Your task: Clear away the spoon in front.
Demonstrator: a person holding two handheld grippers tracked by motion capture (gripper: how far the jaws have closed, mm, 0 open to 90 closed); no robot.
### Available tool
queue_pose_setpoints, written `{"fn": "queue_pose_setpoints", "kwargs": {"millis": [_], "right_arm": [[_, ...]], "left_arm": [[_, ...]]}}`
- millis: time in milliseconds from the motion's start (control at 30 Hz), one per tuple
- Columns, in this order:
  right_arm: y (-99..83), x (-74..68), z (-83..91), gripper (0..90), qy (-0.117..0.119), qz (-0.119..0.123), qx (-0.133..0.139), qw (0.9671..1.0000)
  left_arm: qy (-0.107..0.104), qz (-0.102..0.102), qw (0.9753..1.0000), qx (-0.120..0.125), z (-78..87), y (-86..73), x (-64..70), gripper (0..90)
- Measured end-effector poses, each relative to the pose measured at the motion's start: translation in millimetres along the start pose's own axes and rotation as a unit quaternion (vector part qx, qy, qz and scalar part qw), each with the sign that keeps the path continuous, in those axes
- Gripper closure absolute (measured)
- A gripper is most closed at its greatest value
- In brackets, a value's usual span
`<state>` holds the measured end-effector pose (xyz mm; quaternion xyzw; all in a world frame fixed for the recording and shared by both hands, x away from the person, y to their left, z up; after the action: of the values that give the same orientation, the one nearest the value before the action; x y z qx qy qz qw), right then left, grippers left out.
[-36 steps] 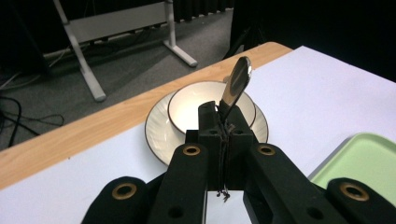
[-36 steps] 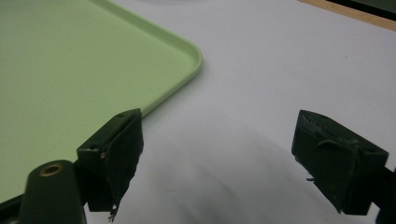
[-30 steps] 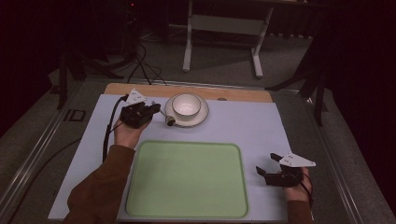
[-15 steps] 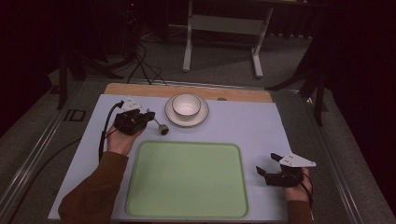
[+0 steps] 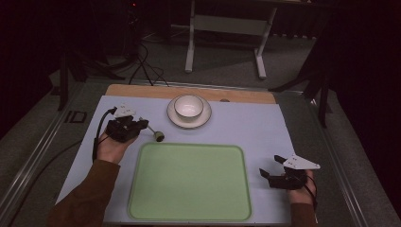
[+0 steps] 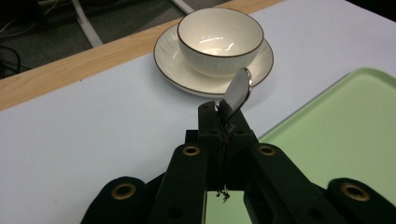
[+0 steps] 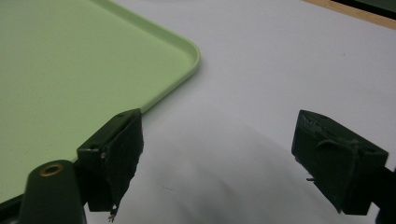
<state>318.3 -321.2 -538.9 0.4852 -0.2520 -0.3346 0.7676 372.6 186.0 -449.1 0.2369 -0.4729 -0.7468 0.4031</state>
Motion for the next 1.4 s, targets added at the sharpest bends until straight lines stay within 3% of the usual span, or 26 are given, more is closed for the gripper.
{"fn": "queue_pose_setpoints", "kwargs": {"millis": [267,433,700,900,1200,1400], "right_arm": [[0.1,0.0,0.1,16.3,0.000,0.000,0.000,1.0000],[-0.2,-0.1,-0.6,16.4,0.000,0.001,-0.002,1.0000],[-0.4,-0.1,-0.6,16.4,-0.001,0.000,-0.002,1.0000],[-0.1,0.2,-0.1,16.4,0.000,0.000,0.000,1.0000],[0.2,0.3,0.2,16.4,0.000,0.000,0.001,1.0000],[0.3,0.3,0.4,16.4,0.000,0.001,0.001,1.0000]], "left_arm": [[-0.015,0.005,0.9997,-0.020,11.6,-9.5,0.7,88.3],[-0.008,0.012,0.9997,-0.022,10.2,-12.5,-5.2,87.8],[0.018,0.013,0.9998,-0.001,-12.2,-8.9,-12.3,85.5],[0.025,0.001,0.9996,0.011,-31.6,-7.1,-15.0,84.0],[0.026,0.026,0.9991,0.019,-48.4,-14.2,-25.8,83.3],[0.003,0.048,0.9985,0.027,-46.5,-16.7,-21.6,84.4]]}}
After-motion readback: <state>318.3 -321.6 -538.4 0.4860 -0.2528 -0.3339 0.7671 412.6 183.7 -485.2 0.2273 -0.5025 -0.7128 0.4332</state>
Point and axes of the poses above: each handheld gripper's, and its own axes: z roughly backward along the jaws, y roughly out of its top, x roughly to its right, the point moved 4 cm from there along -z, roughly forward along the jaws, and after that the axes turned 9 degrees about x, right-handed, at the moved point
